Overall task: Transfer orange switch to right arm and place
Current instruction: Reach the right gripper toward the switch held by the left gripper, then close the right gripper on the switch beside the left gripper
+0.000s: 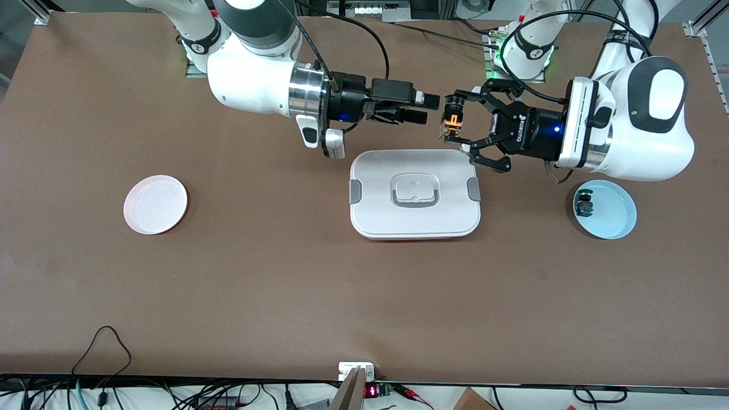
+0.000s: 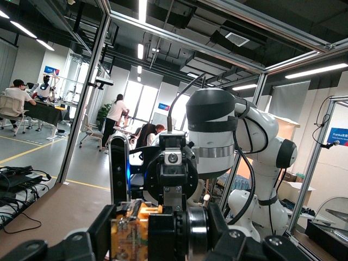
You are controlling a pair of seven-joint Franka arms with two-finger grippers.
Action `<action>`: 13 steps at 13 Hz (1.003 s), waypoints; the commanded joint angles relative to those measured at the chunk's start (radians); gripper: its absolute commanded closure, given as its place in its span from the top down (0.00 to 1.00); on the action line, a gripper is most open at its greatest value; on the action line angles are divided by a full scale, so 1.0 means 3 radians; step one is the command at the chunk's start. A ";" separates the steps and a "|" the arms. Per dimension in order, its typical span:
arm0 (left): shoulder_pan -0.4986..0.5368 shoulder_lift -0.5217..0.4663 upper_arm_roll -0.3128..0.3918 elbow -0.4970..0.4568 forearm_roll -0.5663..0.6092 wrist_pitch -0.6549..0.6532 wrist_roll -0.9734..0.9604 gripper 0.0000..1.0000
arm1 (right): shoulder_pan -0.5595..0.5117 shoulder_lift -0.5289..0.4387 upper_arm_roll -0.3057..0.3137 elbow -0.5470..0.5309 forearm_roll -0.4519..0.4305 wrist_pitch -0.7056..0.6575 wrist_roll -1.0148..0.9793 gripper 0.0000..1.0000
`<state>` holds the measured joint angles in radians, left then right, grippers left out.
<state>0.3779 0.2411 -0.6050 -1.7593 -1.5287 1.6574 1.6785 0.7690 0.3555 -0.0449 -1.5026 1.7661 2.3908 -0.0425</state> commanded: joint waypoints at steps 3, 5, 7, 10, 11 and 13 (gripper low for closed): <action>0.0055 -0.0078 -0.0034 -0.0052 -0.0105 -0.0033 0.0081 0.00 | 0.0019 0.0216 -0.0029 0.0314 0.0167 0.0048 0.0060 1.00; 0.0055 -0.0078 -0.0034 -0.0052 -0.0105 -0.0033 0.0081 0.00 | 0.0024 0.0237 -0.0029 0.0356 0.0197 0.0048 0.0065 1.00; 0.0055 -0.0078 -0.0034 -0.0057 -0.0105 -0.0033 0.0086 0.00 | 0.0029 0.0242 -0.0034 0.0366 0.0336 0.0079 0.0060 1.00; 0.0055 -0.0078 -0.0034 -0.0052 -0.0105 -0.0033 0.0086 0.00 | 0.0034 0.0287 -0.0034 0.0401 0.0336 0.0105 0.0060 1.00; 0.0055 -0.0078 -0.0034 -0.0052 -0.0105 -0.0033 0.0086 0.00 | 0.0039 0.0308 -0.0034 0.0432 0.0336 0.0110 0.0060 1.00; 0.0055 -0.0078 -0.0034 -0.0052 -0.0105 -0.0033 0.0086 0.00 | 0.0090 0.0354 -0.0034 0.0483 0.0336 0.0191 0.0055 1.00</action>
<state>0.3780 0.2411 -0.6050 -1.7592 -1.5287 1.6573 1.6785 0.7753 0.4274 -0.0505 -1.4151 1.8451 2.4115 -0.0351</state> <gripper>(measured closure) 0.278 0.000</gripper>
